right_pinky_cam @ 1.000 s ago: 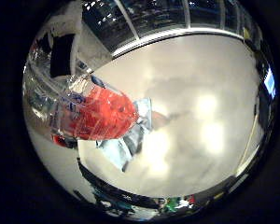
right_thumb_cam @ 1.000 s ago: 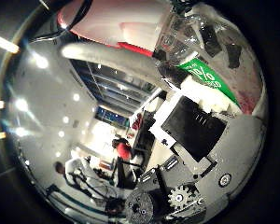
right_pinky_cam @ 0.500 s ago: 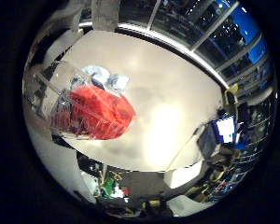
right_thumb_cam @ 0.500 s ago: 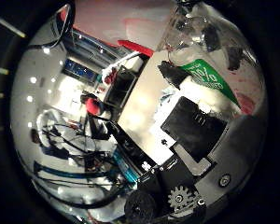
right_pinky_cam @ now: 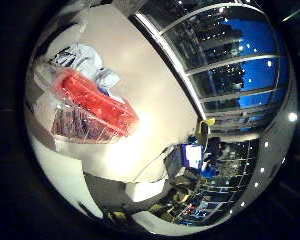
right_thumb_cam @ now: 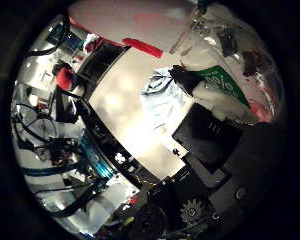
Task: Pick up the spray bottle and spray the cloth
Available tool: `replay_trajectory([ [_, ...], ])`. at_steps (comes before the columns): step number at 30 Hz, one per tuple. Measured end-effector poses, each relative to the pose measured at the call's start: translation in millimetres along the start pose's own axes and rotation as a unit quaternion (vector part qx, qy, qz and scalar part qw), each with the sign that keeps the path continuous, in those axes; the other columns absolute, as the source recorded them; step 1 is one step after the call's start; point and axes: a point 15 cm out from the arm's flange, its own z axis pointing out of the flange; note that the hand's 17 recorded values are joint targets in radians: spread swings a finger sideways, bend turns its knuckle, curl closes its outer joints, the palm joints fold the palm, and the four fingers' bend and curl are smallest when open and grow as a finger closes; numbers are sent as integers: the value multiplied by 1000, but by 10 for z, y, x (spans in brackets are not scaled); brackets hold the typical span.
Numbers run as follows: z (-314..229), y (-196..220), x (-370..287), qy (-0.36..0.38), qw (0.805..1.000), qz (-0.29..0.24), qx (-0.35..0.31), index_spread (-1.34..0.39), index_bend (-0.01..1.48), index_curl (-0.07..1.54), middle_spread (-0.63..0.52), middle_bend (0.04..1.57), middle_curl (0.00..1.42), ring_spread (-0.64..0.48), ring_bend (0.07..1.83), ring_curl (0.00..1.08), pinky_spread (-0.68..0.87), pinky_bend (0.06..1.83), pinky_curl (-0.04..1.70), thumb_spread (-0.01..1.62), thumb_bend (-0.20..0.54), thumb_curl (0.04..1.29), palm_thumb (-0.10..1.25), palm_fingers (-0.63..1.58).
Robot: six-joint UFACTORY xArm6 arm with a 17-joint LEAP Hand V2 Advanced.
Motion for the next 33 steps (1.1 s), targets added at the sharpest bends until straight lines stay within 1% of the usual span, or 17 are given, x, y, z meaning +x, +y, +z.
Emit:
replay_trajectory([
  [3, -33, -138, -21, 38, 999, -11, 8, -261, 1098, 993, -133, 1394, 791, -252, 1333, 882, -151, 960, 1505, 226, -23, 920, 1069, 1079],
  [8, -27, -296, -131, 58, 998, -22, 20, -260, 1098, 995, -134, 1392, 794, -254, 1333, 892, -153, 959, 1504, 214, -21, 923, 1067, 1081],
  [13, 205, -273, -401, 56, 998, -37, 21, -260, 1097, 995, -134, 1390, 797, -256, 1329, 899, -154, 953, 1502, 196, -22, 924, 1067, 1082],
  [19, 436, -265, -533, 52, 998, -42, 11, -260, 1097, 996, -135, 1388, 799, -256, 1326, 903, -155, 952, 1501, 185, -21, 924, 1066, 1082],
  [27, 334, -324, -378, 71, 996, -46, 20, -258, 1101, 994, -135, 1385, 801, -258, 1321, 908, -156, 944, 1498, 179, -21, 926, 1066, 1085],
  [33, 414, -237, -371, 69, 997, -42, 11, -257, 1102, 993, -135, 1384, 802, -258, 1318, 912, -157, 942, 1497, 177, -21, 926, 1067, 1085],
])
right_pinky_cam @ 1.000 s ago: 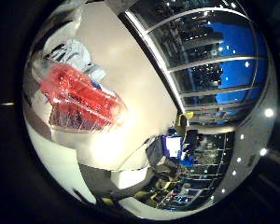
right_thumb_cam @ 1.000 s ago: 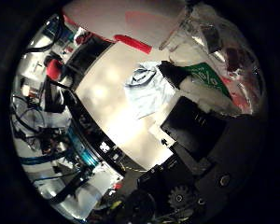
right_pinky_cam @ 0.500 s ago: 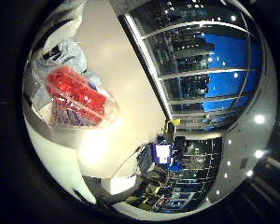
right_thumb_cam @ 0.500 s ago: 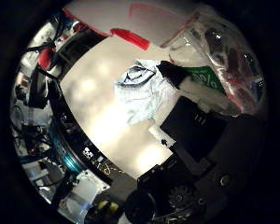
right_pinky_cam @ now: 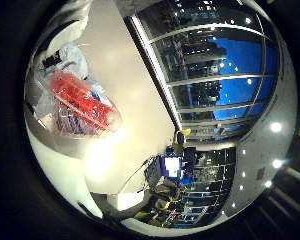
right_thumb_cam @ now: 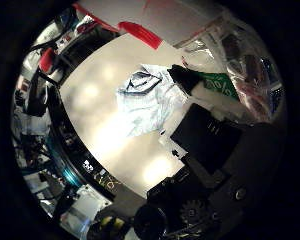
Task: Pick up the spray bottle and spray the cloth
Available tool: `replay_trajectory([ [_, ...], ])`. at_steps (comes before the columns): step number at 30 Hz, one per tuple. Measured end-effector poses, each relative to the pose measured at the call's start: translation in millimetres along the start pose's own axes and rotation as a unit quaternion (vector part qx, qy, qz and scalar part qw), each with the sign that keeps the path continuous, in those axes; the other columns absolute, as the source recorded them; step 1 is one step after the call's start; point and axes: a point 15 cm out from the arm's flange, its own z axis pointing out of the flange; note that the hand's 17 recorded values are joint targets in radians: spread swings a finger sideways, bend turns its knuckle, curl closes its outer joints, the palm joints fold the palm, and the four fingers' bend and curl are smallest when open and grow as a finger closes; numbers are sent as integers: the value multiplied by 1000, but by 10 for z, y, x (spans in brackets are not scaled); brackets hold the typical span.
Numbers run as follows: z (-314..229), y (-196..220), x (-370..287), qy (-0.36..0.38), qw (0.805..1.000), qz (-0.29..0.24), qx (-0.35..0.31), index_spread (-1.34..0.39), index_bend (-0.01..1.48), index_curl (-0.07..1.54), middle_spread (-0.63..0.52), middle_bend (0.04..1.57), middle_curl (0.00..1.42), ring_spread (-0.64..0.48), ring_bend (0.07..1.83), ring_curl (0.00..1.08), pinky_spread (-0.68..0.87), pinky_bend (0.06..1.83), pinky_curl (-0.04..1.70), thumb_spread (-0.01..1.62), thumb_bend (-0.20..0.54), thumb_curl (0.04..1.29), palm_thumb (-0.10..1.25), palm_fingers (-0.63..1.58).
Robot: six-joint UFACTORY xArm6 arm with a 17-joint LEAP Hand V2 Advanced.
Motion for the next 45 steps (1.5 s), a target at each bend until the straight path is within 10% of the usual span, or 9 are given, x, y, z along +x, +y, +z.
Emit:
replay_trajectory([
  [16, -399, -291, 78, -45, 992, 104, 59, -257, 1113, 993, -136, 1384, 812, -260, 1313, 918, -160, 941, 1497, 166, -21, 928, 1061, 1088],
  [28, -1330, -1052, -498, -289, 901, 281, 161, -253, 1125, 983, -137, 1380, 815, -261, 1310, 921, -161, 939, 1497, 165, -21, 928, 1060, 1089],
  [45, -1834, -1690, -1661, -429, 838, 216, 259, -254, 1120, 986, -135, 1383, 816, -261, 1309, 923, -163, 939, 1497, 188, -20, 936, 1063, 1089],
])
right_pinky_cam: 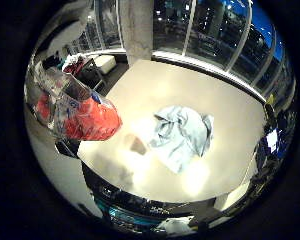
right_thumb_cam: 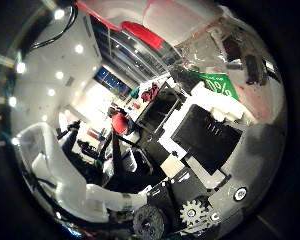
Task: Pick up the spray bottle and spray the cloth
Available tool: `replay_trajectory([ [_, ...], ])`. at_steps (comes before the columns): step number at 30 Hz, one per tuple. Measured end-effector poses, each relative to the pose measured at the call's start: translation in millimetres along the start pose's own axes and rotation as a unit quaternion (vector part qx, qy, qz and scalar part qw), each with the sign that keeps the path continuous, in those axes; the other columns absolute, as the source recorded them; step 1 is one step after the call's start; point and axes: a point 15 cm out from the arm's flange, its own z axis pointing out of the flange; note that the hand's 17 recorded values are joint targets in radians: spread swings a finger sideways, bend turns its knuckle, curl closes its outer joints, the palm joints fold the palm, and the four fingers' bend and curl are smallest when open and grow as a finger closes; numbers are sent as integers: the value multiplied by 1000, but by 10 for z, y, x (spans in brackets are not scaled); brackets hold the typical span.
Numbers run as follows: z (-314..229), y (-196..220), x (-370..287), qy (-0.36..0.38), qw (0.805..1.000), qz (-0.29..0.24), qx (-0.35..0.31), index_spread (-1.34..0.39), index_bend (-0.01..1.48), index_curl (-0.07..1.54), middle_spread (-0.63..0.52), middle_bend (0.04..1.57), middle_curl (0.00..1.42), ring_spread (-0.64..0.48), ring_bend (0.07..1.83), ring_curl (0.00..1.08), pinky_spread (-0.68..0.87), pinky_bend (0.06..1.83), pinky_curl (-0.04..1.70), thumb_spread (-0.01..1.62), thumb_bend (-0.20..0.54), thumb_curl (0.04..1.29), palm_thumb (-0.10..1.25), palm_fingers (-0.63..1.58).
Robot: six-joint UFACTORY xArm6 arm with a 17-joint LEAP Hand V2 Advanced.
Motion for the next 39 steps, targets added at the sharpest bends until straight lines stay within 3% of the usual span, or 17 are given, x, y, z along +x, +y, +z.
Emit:
replay_trajectory([
  [7, 525, 251, -153, -36, 999, -11, -28, -257, 1120, 993, -135, 1385, 815, -261, 1309, 924, -163, 940, 1498, 205, -18, 944, 1065, 1087],
  [19, 1266, 158, 12, -35, 997, -36, -56, -257, 1123, 997, -122, 1389, 813, -265, 1313, 929, -164, 940, 1514, 234, -20, 957, 1060, 1086],
  [39, 2013, 368, 574, -18, 994, -31, -100, -263, 1098, 1008, -121, 1384, 808, -262, 1298, 928, -165, 977, 1508, 402, -25, 961, 983, 1087],
])
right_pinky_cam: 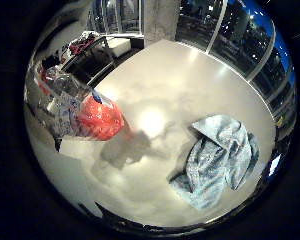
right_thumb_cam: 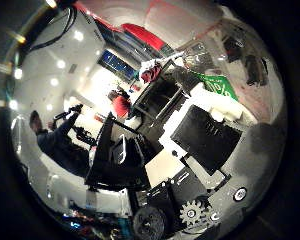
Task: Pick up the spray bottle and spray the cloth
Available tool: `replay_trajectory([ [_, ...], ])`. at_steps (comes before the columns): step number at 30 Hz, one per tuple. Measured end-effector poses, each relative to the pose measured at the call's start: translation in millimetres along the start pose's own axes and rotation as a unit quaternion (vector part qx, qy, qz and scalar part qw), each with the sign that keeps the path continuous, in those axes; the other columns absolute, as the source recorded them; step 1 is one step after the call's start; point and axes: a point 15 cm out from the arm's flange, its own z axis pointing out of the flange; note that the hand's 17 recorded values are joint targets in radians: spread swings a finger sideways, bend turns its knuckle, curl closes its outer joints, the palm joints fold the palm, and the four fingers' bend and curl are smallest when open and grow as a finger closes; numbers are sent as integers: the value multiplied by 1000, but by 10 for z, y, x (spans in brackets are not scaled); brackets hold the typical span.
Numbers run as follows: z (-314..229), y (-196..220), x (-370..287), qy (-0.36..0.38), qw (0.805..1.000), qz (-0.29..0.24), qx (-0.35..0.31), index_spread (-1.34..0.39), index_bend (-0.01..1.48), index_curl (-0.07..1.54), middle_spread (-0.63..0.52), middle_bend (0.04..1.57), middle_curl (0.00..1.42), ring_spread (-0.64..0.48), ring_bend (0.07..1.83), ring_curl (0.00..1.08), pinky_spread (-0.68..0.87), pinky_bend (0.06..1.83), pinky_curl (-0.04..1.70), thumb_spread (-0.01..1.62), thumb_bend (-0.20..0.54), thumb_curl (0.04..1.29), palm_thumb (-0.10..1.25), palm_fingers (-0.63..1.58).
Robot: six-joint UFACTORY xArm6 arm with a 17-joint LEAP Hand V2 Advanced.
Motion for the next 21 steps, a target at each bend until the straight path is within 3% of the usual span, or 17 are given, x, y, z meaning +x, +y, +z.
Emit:
replay_trajectory([
  [4, 51, 10, -5, -1, 1000, -1, -3, -270, 1006, 990, -131, 1304, 785, -251, 1265, 884, -180, 992, 1417, 557, -33, 918, 923, 1085],
  [8, 94, 50, -26, -2, 1000, -9, -9, -316, 722, 906, -146, 1134, 701, -237, 1180, 751, -272, 939, 1170, 661, -43, 829, 858, 1057],
  [11, 118, 91, -21, -1, 1000, -24, -14, -390, 424, 834, -195, 897, 634, -293, 1110, 693, -396, 980, 1054, 706, -32, 777, 846, 613],
  [13, 125, 105, -26, -2, 999, -33, -16, -463, 391, 745, -183, 704, 554, -266, 903, 599, -279, 746, 997, 859, -25, 725, 836, 99],
  [14, 130, 112, -37, -2, 999, -41, -18, -474, 407, 721, -172, 673, 535, -236, 846, 579, -204, 693, 974, 900, -27, 704, 824, 78],
  [15, 129, 118, -48, -2, 999, -50, -21, -478, 330, 645, -126, 529, 470, -139, 691, 503, -34, 645, 919, 943, -34, 674, 798, -110],
  [18, 118, 138, -73, 4, 996, -83, -34, -477, 158, 504, -36, 326, 381, 52, 486, 384, 271, 526, 768, 1004, -36, 600, 743, -139],
  [21, 25, 85, -119, 10, 994, -103, -34, -477, 131, 444, -7, 262, 356, 102, 430, 354, 358, 491, 705, 1018, -36, 562, 720, -127],
])
